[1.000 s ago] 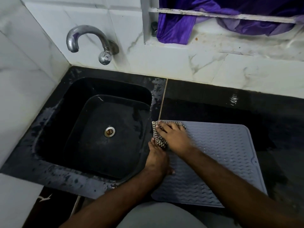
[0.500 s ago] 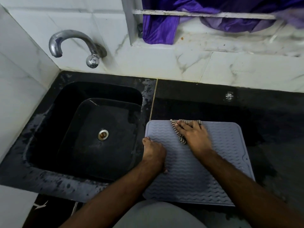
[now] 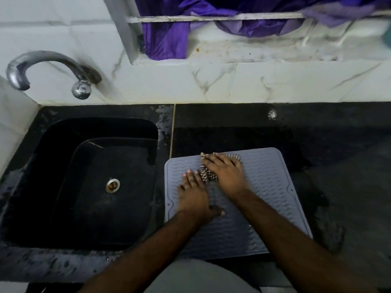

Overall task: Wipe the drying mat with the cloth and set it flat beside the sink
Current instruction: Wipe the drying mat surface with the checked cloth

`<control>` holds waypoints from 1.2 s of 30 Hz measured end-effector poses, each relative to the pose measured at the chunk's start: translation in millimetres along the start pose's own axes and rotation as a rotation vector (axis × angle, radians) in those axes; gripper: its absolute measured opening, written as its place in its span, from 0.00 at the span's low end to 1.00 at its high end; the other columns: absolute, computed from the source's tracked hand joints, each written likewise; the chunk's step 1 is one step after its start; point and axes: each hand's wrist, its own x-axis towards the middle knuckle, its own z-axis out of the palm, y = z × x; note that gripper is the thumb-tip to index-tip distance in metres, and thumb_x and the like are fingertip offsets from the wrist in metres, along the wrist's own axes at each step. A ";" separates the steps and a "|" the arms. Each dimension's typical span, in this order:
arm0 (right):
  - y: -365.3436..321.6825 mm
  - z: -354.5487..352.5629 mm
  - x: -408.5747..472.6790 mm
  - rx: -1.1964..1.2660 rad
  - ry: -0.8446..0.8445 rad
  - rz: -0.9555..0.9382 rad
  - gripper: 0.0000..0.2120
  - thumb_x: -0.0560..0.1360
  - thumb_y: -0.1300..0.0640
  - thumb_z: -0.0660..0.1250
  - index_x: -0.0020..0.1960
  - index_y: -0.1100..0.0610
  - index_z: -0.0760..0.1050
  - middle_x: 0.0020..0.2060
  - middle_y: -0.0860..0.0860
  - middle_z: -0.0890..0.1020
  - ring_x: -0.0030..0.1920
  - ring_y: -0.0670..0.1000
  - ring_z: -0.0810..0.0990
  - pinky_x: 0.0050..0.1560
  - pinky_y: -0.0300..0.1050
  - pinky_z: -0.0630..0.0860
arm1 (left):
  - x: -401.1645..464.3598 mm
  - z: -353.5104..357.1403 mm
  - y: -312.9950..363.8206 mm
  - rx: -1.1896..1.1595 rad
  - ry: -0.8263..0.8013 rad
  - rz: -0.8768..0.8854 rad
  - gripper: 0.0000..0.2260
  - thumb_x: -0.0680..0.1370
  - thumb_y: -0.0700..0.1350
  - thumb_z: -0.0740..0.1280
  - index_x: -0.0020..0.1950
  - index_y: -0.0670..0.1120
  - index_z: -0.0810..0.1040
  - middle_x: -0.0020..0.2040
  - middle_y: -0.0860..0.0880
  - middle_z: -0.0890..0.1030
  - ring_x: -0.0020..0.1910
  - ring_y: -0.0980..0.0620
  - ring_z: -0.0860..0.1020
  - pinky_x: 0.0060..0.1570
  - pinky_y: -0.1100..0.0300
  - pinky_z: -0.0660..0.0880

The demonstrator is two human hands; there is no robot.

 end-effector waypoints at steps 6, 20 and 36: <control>67.2 -17.3 -22.8 -0.174 0.059 0.087 0.26 0.80 0.54 0.56 0.77 0.40 0.60 0.75 0.41 0.67 0.75 0.48 0.63 0.70 0.52 0.59 | 15.2 -19.4 12.8 0.229 -0.078 0.007 0.71 0.59 0.79 0.68 0.79 0.35 0.35 0.79 0.28 0.49 0.79 0.30 0.47 0.76 0.36 0.41; 77.2 -35.7 -56.2 0.042 0.093 0.673 0.30 0.81 0.60 0.57 0.80 0.50 0.53 0.76 0.55 0.64 0.73 0.61 0.67 0.69 0.62 0.69 | 8.8 -25.4 13.4 0.352 -0.078 0.054 0.70 0.61 0.82 0.61 0.78 0.31 0.36 0.78 0.27 0.51 0.79 0.30 0.48 0.77 0.39 0.39; 16.8 -77.9 -45.4 0.313 0.250 0.573 0.16 0.79 0.56 0.63 0.66 0.48 0.70 0.47 0.49 0.83 0.47 0.53 0.82 0.44 0.49 0.79 | 7.6 -11.0 5.8 0.364 -0.020 0.092 0.66 0.64 0.83 0.53 0.78 0.32 0.34 0.77 0.24 0.47 0.78 0.29 0.44 0.77 0.38 0.42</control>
